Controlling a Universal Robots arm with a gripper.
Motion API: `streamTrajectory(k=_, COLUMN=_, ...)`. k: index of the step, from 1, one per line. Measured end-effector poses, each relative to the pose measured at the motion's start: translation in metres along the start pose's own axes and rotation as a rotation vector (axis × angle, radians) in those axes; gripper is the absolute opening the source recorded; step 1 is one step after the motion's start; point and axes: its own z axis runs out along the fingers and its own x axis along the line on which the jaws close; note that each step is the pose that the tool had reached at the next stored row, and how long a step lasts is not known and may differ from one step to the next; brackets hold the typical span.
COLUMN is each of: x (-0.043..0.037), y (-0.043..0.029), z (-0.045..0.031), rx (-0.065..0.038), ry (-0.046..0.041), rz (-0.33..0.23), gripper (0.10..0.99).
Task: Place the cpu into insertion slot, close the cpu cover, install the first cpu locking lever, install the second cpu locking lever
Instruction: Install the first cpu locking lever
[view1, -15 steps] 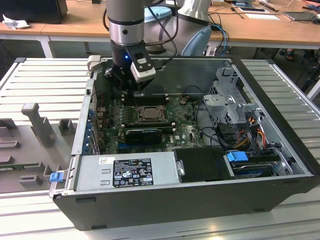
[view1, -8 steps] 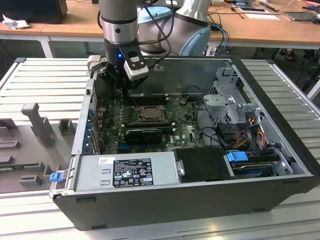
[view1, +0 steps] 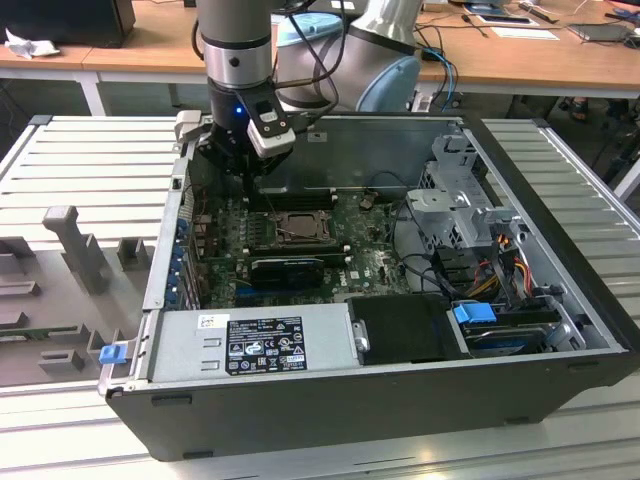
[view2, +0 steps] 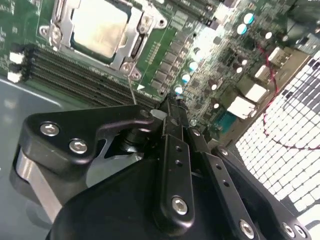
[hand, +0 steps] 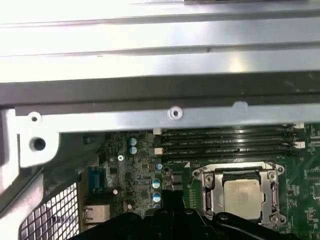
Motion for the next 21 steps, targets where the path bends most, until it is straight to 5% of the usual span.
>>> streamTrajectory(k=4, x=-0.004, y=0.0109, z=0.0016, rx=0.0, ry=0.0007, rz=-0.001, gripper=0.106)
streamTrajectory(k=7, x=-0.029, y=0.0141, z=0.003, rx=0.0, ry=0.0038, rz=0.0, gripper=0.106)
streamTrajectory(k=13, x=-0.0595, y=0.0179, z=0.0085, rx=-0.001, ry=0.0153, rz=0.0, gripper=0.106)
streamTrajectory(k=15, x=-0.0661, y=0.0183, z=0.0116, rx=-0.019, ry=0.0162, rz=0.0, gripper=0.106)
streamTrajectory(k=21, x=-0.0703, y=0.0184, z=0.0238, rx=-0.019, ry=0.0163, rz=-0.001, gripper=0.106)
